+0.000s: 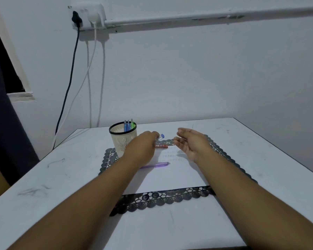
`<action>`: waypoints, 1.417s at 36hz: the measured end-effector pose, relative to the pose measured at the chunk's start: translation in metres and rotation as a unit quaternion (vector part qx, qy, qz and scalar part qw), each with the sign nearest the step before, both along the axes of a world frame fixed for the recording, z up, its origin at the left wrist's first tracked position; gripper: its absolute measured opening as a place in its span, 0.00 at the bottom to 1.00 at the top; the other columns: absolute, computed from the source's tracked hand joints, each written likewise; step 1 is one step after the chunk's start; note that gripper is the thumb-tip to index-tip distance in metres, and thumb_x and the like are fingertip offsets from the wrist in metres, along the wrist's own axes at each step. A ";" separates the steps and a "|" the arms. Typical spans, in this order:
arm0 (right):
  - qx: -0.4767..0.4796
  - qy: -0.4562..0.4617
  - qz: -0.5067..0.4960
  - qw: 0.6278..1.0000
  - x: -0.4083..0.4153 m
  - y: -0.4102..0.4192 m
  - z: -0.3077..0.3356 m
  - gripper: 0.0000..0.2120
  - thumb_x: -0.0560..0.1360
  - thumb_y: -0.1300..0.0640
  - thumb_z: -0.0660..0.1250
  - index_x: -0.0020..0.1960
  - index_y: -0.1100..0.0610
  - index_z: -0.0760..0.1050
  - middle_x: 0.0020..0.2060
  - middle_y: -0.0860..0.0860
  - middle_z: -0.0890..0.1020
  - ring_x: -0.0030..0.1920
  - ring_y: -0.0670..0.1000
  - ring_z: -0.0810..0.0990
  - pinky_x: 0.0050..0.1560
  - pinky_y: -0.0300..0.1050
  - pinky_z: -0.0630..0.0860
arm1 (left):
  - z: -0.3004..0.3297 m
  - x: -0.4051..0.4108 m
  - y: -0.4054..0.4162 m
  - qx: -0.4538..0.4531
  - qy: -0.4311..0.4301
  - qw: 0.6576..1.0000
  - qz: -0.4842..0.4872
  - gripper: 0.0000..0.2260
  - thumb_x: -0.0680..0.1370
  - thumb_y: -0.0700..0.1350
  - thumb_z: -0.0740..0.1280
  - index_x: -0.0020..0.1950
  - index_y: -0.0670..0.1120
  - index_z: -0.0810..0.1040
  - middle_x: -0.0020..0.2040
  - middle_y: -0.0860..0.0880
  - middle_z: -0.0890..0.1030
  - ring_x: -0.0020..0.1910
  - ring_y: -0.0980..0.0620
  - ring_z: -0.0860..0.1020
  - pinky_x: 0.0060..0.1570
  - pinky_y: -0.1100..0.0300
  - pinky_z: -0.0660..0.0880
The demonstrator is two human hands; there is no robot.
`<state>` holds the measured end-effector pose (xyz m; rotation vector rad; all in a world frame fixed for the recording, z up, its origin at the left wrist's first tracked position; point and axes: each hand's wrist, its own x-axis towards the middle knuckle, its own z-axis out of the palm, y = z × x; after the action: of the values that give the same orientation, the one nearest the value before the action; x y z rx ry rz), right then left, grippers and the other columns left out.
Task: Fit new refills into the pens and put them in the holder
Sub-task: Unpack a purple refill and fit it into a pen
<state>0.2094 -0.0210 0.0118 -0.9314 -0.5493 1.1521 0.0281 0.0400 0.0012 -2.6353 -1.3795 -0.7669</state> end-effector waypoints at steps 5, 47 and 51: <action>0.006 0.012 0.006 1.000 0.005 0.000 -0.001 0.06 0.80 0.73 0.65 0.54 0.67 0.79 0.45 0.60 0.82 0.38 0.55 0.84 0.36 0.42 0.84 | -0.002 0.020 0.011 0.041 0.154 0.986 0.037 0.15 0.80 0.39 0.62 0.65 0.51 0.75 0.55 0.49 0.78 0.53 0.46 0.79 0.41 0.55 0.70; -0.012 -0.277 0.003 0.961 -0.016 -0.001 -0.014 0.03 0.82 0.64 0.65 0.52 0.61 0.78 0.40 0.59 0.87 0.35 0.54 0.82 0.41 0.51 0.81 | -0.017 -0.051 -0.048 -0.128 -0.119 0.983 -0.049 0.07 0.79 0.44 0.69 0.43 0.53 0.81 0.42 0.58 0.80 0.42 0.59 0.77 0.38 0.62 0.71; 0.000 -0.277 0.005 0.961 -0.018 -0.002 -0.013 0.03 0.83 0.62 0.65 0.52 0.59 0.77 0.42 0.60 0.87 0.37 0.56 0.83 0.39 0.49 0.81 | -0.015 -0.052 -0.042 -0.136 -0.162 0.975 -0.062 0.05 0.80 0.41 0.69 0.47 0.51 0.82 0.43 0.56 0.81 0.43 0.59 0.77 0.38 0.70 0.68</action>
<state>0.1912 -0.0226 -0.0015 -1.2593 -1.0052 0.8919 -0.0244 -0.0024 -0.0134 -2.9283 -1.5010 -1.1451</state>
